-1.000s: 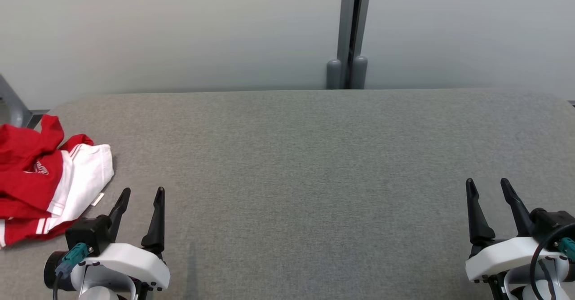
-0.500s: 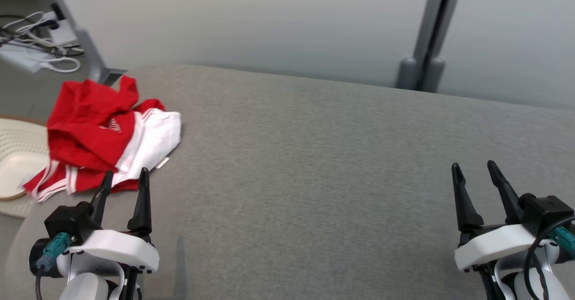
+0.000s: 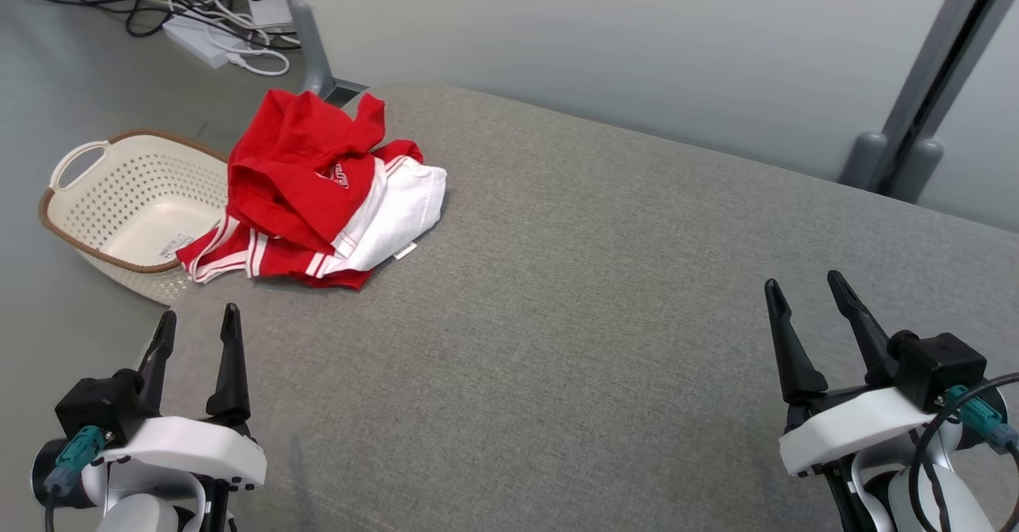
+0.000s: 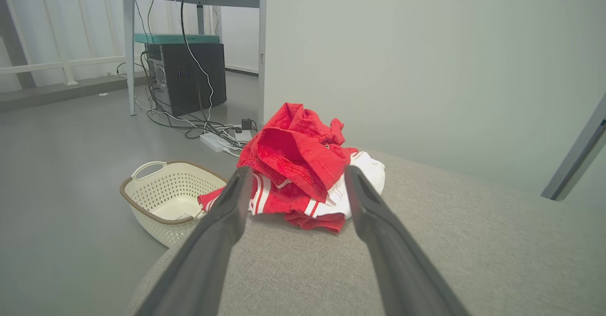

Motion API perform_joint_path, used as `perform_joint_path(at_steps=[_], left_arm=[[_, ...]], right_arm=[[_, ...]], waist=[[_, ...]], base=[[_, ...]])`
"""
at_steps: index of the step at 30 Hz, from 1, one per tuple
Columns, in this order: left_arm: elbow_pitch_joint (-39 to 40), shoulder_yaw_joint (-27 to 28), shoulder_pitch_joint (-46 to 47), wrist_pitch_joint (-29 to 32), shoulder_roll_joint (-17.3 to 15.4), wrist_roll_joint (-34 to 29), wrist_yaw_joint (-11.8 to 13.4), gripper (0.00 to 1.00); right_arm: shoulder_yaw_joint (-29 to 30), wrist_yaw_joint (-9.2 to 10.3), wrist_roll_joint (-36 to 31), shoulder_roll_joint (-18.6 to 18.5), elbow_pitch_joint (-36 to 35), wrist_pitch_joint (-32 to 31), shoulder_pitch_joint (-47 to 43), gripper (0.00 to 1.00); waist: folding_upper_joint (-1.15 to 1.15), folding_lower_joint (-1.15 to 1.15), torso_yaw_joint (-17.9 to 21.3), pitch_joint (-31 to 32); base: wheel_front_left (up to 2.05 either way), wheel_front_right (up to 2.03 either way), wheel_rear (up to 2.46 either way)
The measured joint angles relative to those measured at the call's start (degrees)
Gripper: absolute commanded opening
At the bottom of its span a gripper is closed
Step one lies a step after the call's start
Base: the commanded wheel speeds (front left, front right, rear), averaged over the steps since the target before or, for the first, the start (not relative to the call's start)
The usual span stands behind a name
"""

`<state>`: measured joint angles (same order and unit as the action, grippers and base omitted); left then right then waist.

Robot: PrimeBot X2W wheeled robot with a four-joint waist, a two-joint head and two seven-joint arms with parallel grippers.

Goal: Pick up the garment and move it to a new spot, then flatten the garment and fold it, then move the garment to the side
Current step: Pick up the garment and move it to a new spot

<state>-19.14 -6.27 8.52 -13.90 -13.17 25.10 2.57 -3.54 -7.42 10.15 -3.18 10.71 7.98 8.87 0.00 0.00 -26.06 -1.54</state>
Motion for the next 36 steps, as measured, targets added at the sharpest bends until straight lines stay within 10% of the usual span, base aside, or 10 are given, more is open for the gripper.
perform_joint_path(at_steps=[25, 36], left_arm=[[2.0, -0.3, 1.7, -0.3, 1.1, 0.8, 0.7, 1.00], [3.1, 4.1, 18.1, -1.0, 0.6, 1.8, -0.1, 1.00]], right_arm=[[1.2, 0.00, -1.7, -0.5, -1.5, -1.6, 0.2, 1.00], [-0.1, 0.00, -3.7, -2.7, -7.7, -6.2, 5.6, 1.00]], waist=[[0.00, 0.00, -0.8, -2.0], [0.00, 0.00, 1.5, -10.5]], base=[[0.00, 0.00, 0.00], [0.00, 0.00, 0.00]])
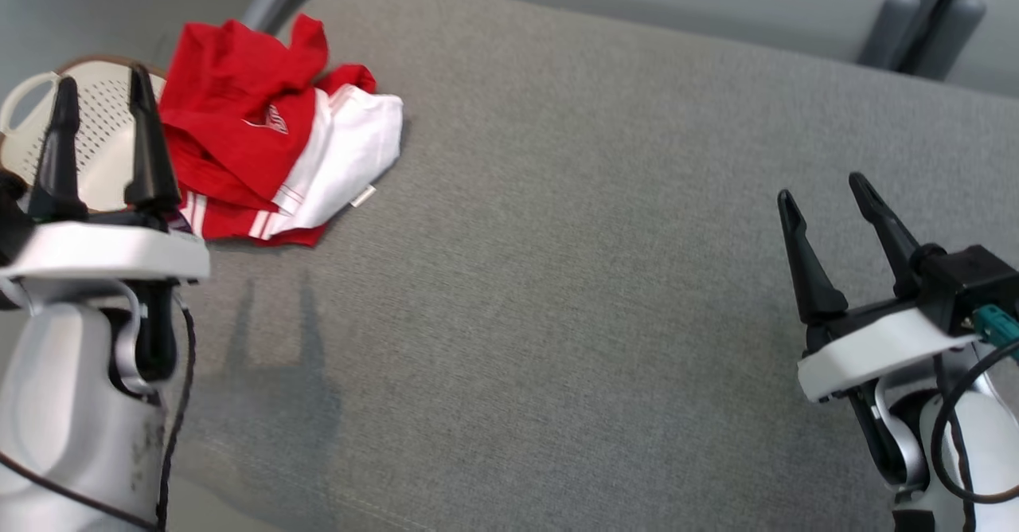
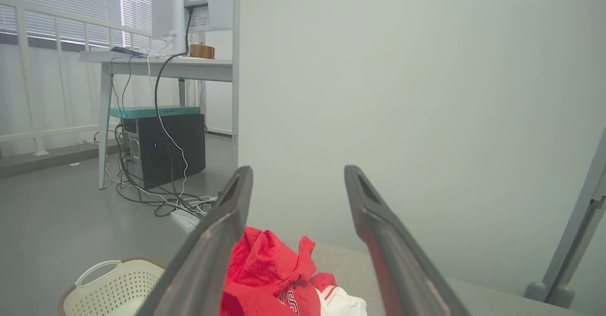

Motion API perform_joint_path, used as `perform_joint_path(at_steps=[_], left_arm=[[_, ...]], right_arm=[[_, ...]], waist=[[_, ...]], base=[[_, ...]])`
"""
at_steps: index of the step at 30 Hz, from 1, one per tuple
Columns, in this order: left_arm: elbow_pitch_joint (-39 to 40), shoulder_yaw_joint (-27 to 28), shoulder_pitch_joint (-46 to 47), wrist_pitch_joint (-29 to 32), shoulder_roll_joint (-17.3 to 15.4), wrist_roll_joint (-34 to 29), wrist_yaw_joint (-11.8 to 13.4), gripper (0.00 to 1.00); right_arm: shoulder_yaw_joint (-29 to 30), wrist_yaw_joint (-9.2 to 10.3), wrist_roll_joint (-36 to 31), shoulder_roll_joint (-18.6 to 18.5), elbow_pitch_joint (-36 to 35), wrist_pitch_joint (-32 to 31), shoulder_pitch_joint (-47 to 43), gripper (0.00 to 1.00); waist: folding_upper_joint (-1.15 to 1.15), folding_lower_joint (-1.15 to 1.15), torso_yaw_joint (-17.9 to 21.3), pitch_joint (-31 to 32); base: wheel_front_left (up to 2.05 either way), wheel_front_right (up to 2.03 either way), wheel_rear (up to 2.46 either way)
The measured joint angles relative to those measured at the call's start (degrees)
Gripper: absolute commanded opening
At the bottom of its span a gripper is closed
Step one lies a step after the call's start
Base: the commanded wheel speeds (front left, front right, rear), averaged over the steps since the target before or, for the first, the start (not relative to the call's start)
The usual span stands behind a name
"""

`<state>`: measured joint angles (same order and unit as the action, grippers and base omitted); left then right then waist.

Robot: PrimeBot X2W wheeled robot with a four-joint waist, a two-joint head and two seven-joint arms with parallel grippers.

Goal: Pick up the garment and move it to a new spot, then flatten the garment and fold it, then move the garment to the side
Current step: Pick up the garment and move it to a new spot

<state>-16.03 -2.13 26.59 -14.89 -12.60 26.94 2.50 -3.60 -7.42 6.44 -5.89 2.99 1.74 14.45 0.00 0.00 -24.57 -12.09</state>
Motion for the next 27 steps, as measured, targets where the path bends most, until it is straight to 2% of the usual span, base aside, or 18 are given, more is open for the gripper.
perform_joint_path(at_steps=[4, 6, 12, 18, 19, 20, 21, 27], left_arm=[[-7.6, 0.8, 5.5, 2.5, -0.7, 3.1, -2.5, 1.00], [-15.4, 0.6, 9.6, 4.6, -0.5, 5.1, -4.5, 1.00], [-32.0, 0.3, 15.4, 7.6, 0.2, 7.1, -6.3, 1.00], [-44.0, -0.7, 19.9, 9.3, 0.8, 8.6, -8.4, 1.00], [-45.0, -0.8, 20.4, 9.1, 0.7, 8.7, -8.6, 0.55], [-46.1, -1.0, 20.9, 9.0, 0.5, 8.8, -8.8, 0.24], [-46.9, -1.3, 21.3, 8.8, 0.2, 8.8, -9.0, 0.00], [-49.1, -2.3, 22.6, 3.3, -2.4, 7.9, -9.5, 0.00]], right_arm=[[-0.6, 0.00, -0.4, -0.5, -1.7, -1.3, 2.1, 1.00], [-0.7, 0.00, -0.8, -1.1, -2.3, -1.9, 3.3, 1.00], [-1.9, 0.00, -1.1, -1.5, -2.7, -2.7, 4.9, 1.00], [-2.5, 0.00, -1.4, -1.5, -2.6, -2.8, 5.7, 1.00], [-2.6, 0.00, -1.4, -1.5, -2.5, -2.8, 5.9, 1.00], [-2.6, 0.00, -1.3, -1.5, -2.4, -2.8, 6.1, 1.00], [-2.8, 0.00, -1.3, -1.4, -2.4, -2.8, 6.2, 1.00], [-3.0, 0.00, -0.8, -1.0, -1.5, -1.9, 6.5, 1.00]], waist=[[0.00, 0.00, 1.6, -4.1], [0.00, 0.00, 2.7, -7.1], [0.00, 0.00, 4.3, -11.9], [0.00, 0.00, 4.9, -14.4], [0.00, 0.00, 4.9, -14.5], [0.00, 0.01, 5.0, -14.6], [0.00, 0.01, 5.0, -14.6], [0.00, 0.00, 5.9, -14.0]], base=[[0.00, 0.00, 0.00], [0.00, 0.00, 0.00], [0.00, 0.00, 0.00], [0.00, 0.00, 0.00], [0.00, 0.00, 0.00], [0.00, 0.00, 0.00], [0.00, 0.00, 0.00], [0.00, 0.00, 0.00]])
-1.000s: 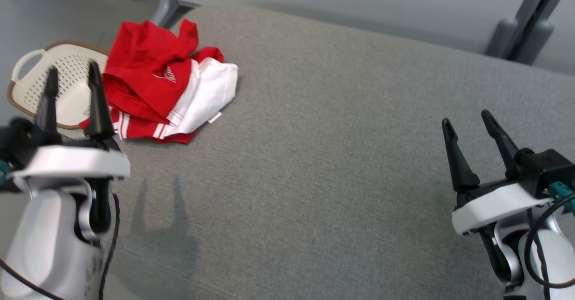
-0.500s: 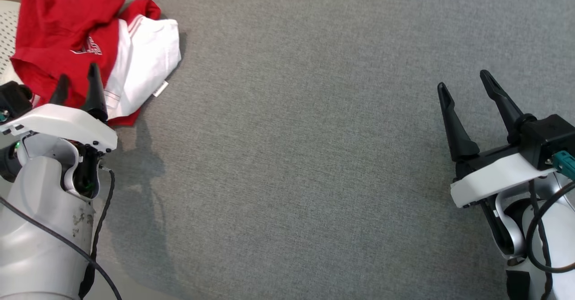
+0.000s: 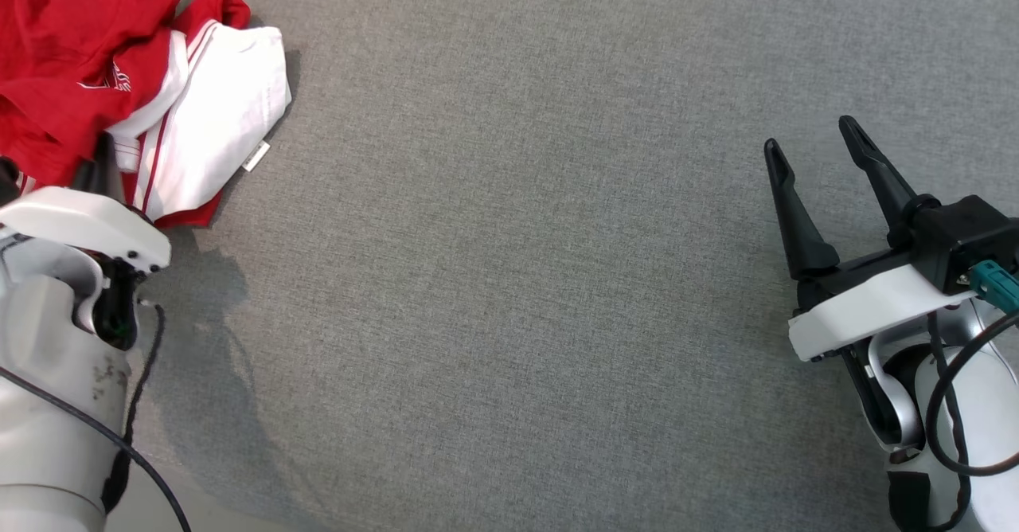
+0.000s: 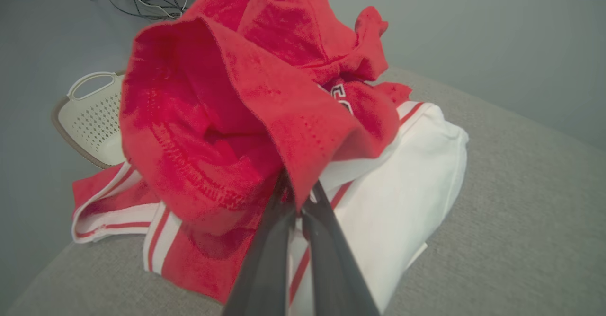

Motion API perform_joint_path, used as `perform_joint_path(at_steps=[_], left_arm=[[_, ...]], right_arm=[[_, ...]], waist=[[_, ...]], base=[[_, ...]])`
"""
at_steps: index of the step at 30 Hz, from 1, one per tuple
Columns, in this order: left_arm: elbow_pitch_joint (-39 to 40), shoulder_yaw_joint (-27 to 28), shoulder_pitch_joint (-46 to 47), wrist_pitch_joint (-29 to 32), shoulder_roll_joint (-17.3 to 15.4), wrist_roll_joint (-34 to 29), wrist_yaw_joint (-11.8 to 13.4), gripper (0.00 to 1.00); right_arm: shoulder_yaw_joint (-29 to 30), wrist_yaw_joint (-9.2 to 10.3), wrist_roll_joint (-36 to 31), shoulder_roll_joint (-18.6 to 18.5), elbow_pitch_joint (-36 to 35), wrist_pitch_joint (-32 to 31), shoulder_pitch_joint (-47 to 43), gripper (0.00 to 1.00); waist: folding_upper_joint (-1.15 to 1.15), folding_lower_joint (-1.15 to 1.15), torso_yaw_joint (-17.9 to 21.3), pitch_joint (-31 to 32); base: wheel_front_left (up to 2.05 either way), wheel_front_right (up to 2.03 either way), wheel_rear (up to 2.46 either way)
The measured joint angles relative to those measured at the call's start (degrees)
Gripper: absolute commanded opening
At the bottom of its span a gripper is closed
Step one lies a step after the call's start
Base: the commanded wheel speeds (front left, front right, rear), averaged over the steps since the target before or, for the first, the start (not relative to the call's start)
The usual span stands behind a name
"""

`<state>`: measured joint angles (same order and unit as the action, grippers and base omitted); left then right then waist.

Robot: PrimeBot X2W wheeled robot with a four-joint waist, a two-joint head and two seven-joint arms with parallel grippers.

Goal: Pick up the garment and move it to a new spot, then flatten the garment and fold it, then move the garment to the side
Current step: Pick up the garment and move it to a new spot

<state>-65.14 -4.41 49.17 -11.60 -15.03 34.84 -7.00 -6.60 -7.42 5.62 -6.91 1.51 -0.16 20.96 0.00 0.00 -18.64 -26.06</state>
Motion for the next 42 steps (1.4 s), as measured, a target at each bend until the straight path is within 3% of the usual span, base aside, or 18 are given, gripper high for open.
perform_joint_path(at_steps=[7, 12, 16, 22, 32, 37, 42], left_arm=[[5.3, -0.1, 0.9, -3.1, -3.5, -2.8, 0.1, 0.00], [17.7, 1.9, -0.3, -3.3, -5.4, -6.2, 2.1, 0.00], [27.7, 3.3, -6.5, -3.3, -5.7, -8.0, 3.8, 0.00], [45.1, 4.6, -19.8, -2.7, -5.8, -10.0, 8.1, 0.00], [75.2, 6.5, -42.8, 4.6, -5.7, -12.0, 17.2, 0.00], [82.4, 5.7, -45.2, 6.6, -5.7, -12.8, 18.2, 0.00], [84.8, 1.7, -41.6, 8.1, -5.9, -14.0, 16.9, 0.00]], right_arm=[[1.5, 0.00, 0.4, 0.7, 1.3, 1.7, -0.5, 1.00], [2.2, 0.00, 0.9, 1.6, 2.7, 3.3, -1.7, 1.00], [2.7, 0.00, 1.6, 2.6, 3.5, 4.9, -2.9, 1.00], [3.6, 0.00, 2.6, 3.4, 4.6, 6.6, -6.4, 1.00], [4.3, 0.00, 3.1, 4.0, 3.4, 7.2, -10.7, 1.00], [4.0, 0.00, 3.5, 4.1, 2.5, 7.0, -10.9, 1.00], [3.7, 0.00, 4.6, 4.2, 1.3, 7.2, -10.3, 1.00]], waist=[[0.00, 0.00, 0.3, 3.0], [0.00, 0.00, 0.9, 6.2], [0.00, 0.00, 2.0, 9.2], [0.00, 0.00, 4.4, 13.8], [0.00, 0.00, 10.1, 17.4], [0.00, 0.00, 13.3, 17.5], [0.00, 0.00, 17.2, 16.2]], base=[[0.00, 0.00, 0.00], [0.00, 0.00, 0.00], [0.00, 0.00, 0.00], [0.00, 0.00, 0.00], [0.00, 0.00, 0.00], [0.00, 0.00, 0.00], [0.00, 0.00, 0.00]])
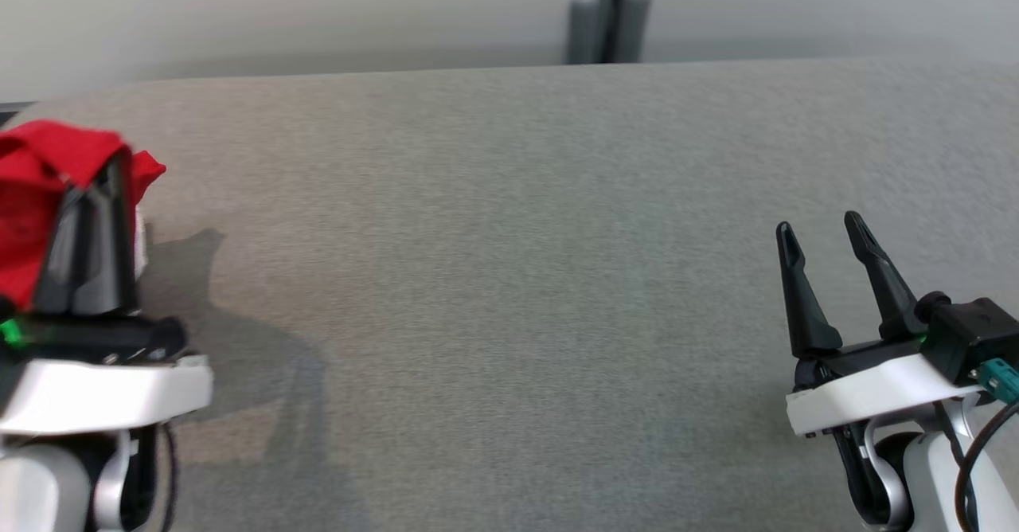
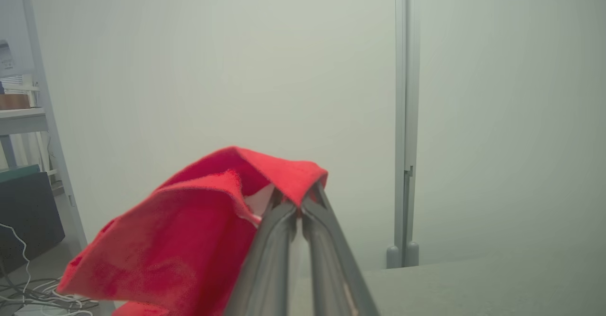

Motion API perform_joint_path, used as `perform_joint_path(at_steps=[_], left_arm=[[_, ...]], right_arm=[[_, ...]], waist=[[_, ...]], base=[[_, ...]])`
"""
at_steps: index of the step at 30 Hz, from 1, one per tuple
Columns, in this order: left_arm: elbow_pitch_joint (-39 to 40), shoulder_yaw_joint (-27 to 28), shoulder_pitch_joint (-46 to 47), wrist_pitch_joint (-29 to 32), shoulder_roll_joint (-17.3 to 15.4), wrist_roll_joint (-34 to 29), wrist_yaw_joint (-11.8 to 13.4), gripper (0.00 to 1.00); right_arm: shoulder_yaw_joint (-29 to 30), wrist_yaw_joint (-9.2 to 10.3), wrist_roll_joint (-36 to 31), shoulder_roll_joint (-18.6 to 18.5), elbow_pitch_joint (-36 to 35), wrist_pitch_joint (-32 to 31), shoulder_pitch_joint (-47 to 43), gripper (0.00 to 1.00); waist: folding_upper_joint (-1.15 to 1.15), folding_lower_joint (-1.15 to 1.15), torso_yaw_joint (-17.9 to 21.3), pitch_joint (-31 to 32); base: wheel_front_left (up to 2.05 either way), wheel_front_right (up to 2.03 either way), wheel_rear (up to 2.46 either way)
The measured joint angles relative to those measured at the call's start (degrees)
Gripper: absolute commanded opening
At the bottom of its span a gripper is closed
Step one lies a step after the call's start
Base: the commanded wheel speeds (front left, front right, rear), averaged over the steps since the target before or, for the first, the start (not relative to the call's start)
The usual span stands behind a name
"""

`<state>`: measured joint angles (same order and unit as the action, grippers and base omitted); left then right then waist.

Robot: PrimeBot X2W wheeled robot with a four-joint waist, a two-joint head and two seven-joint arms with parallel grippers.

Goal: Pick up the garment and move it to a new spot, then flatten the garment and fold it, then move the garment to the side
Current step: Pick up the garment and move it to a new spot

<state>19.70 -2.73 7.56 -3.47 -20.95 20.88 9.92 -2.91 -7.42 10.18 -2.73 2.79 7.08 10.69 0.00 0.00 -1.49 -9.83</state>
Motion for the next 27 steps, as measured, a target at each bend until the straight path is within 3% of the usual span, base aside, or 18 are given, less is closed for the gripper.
perform_joint_path(at_steps=[8, 13, 21, 27], left_arm=[[-5.2, -10.3, 10.1, 2.9, 2.9, 0.4, -5.9, 0.00], [-12.1, -17.0, 16.4, 5.1, 6.5, 0.8, -10.0, 0.00], [-21.7, -26.1, 21.4, 6.9, 11.4, 0.1, -14.0, 0.00], [-30.7, -32.9, 21.6, 7.3, 13.6, -0.2, -15.9, 0.00]], right_arm=[[0.2, -0.02, 2.0, 0.0, 0.4, 2.0, 0.9, 1.00], [-0.8, -0.02, 4.5, 0.0, 2.9, 4.4, 1.3, 1.00], [-1.4, -0.02, 7.5, 0.0, 6.0, 6.7, 1.7, 1.00], [-2.4, -0.02, 9.2, 0.0, 7.8, 7.7, 2.0, 1.00]], waist=[[0.00, 0.00, 6.5, -2.9], [0.00, 0.00, 11.6, -5.1], [0.00, 0.00, 19.1, -8.0], [0.00, 0.00, 21.9, -10.9]], base=[[0.00, 0.00, 0.00], [0.00, 0.00, 0.00], [0.00, 0.00, 0.00], [0.00, 0.00, 0.00]])
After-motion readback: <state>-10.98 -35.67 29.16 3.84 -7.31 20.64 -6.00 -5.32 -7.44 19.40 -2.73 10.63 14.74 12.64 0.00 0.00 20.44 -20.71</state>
